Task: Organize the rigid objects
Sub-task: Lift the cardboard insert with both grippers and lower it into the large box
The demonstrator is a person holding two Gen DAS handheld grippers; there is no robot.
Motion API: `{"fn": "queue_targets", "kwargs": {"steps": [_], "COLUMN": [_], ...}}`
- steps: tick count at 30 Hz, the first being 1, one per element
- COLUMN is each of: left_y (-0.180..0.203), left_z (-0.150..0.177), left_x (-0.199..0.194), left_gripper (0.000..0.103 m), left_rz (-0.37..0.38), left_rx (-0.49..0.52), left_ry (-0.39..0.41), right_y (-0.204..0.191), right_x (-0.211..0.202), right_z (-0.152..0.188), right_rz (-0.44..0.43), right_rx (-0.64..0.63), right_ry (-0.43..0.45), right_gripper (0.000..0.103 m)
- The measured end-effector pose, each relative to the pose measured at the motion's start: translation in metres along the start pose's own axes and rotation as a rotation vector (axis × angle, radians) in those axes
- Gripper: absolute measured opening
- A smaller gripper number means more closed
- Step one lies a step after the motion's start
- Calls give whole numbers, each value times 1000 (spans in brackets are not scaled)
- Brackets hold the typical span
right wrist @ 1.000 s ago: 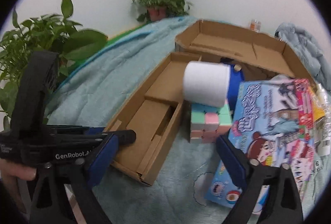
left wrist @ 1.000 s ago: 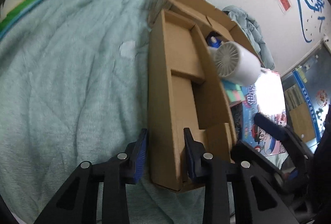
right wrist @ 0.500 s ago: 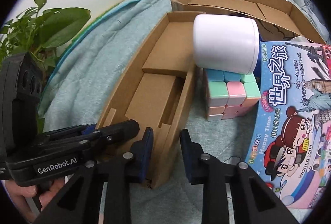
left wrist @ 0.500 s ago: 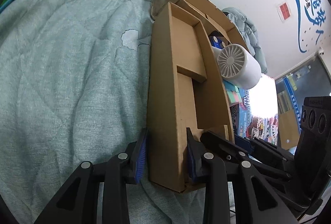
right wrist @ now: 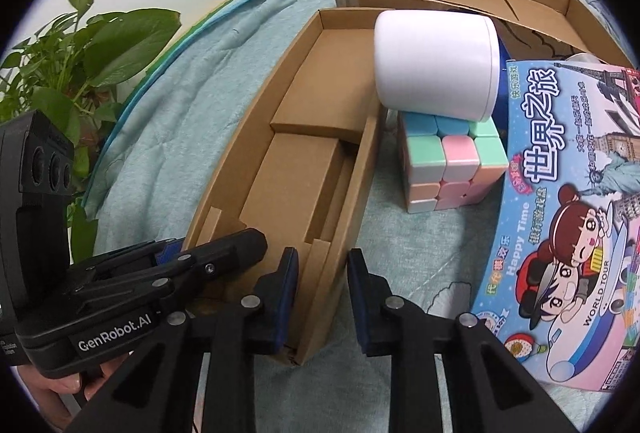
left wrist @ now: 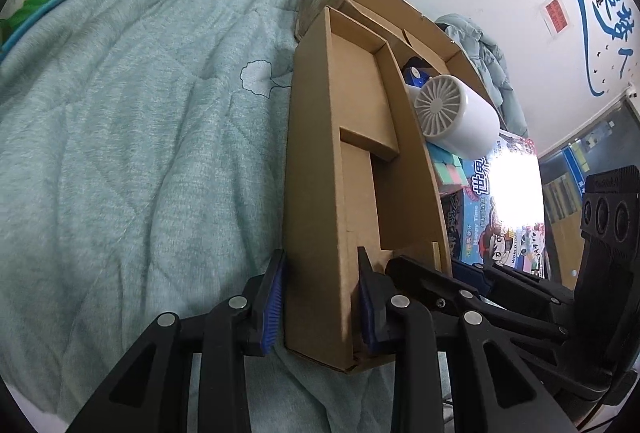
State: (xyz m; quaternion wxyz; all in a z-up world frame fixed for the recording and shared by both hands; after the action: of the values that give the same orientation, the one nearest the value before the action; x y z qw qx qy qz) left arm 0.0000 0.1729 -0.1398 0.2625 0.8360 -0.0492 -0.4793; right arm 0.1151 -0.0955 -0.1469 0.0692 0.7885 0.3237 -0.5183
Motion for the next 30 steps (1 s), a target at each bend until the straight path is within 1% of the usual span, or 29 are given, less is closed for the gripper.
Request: {"fn": "queue_targets", "kwargs": {"steps": [3, 5, 10, 14, 18, 21, 26, 30], "left_y": [6, 17, 47, 77, 115, 142, 188, 219], "left_z": [3, 4, -4, -18, -42, -66, -118, -164], "left_x": [-13, -30, -70, -93, -107, -117, -123, -128], "left_gripper": [28, 27, 26, 26, 26, 27, 26, 26], "left_rz": [-27, -65, -109, -107, -91, -65, -35, -14], "left_rx": [7, 26, 84, 130, 192, 234, 298, 349], "left_ry": [20, 60, 147, 204, 252, 290, 334, 369], "right_y": [-3, -6, -15, -13, -2, 7, 26, 37], "right_x": [-7, -14, -47, -74, -101, -122, -147, -164], "right_z": [1, 1, -7, -19, -38, -57, -92, -130], "right_rz": [-14, -33, -80, -89, -68, -42, -7, 26], "right_rx": [-16, -27, -61, -71, -85, -89, -80, -81], "right_ry": [10, 25, 119, 197, 278, 342, 413, 464], "right_gripper": [24, 24, 24, 24, 24, 24, 24, 24]}}
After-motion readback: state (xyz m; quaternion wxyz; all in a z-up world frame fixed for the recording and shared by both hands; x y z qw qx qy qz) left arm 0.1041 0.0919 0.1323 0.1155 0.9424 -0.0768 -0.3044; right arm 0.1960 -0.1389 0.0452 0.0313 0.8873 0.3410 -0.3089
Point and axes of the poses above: each gripper's, at about its wrist camera, not at the fingertips, and x roughly the way its jaws point, y to its right, z to its underside, the point moved 2 cm from there along x, roughly the way its jaws point, and after that the axes turned 1 degree about -y, right-handed, at the moved point
